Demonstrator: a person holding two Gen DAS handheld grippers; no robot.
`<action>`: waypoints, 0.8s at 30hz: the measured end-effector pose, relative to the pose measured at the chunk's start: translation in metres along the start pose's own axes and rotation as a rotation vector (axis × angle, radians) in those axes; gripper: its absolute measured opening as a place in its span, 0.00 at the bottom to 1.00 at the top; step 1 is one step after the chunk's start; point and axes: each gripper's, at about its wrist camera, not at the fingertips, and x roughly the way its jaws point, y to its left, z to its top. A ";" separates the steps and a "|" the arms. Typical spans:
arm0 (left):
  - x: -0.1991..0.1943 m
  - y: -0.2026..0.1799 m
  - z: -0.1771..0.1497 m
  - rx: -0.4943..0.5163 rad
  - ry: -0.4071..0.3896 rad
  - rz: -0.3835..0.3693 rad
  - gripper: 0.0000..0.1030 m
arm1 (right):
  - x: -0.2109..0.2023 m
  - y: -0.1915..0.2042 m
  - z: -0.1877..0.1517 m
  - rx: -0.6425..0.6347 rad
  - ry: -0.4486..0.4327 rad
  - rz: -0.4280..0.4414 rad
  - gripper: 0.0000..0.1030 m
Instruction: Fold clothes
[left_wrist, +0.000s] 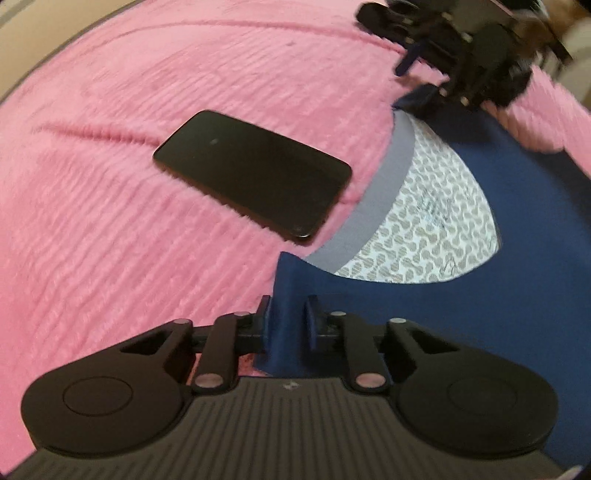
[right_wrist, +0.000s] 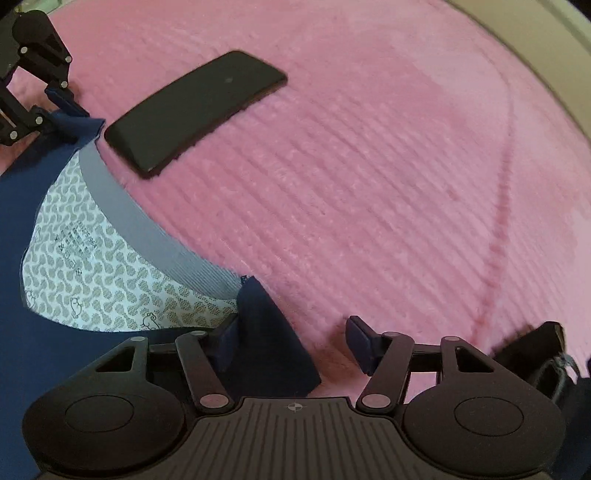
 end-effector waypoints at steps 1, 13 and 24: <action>0.001 -0.002 -0.001 0.003 -0.006 0.009 0.11 | 0.002 -0.002 0.000 0.009 0.009 0.017 0.59; -0.061 -0.032 -0.007 0.019 -0.157 0.096 0.04 | -0.087 0.029 -0.011 0.048 -0.187 -0.038 0.04; -0.229 -0.173 -0.068 0.149 -0.325 0.061 0.03 | -0.252 0.178 -0.154 -0.075 -0.434 -0.241 0.04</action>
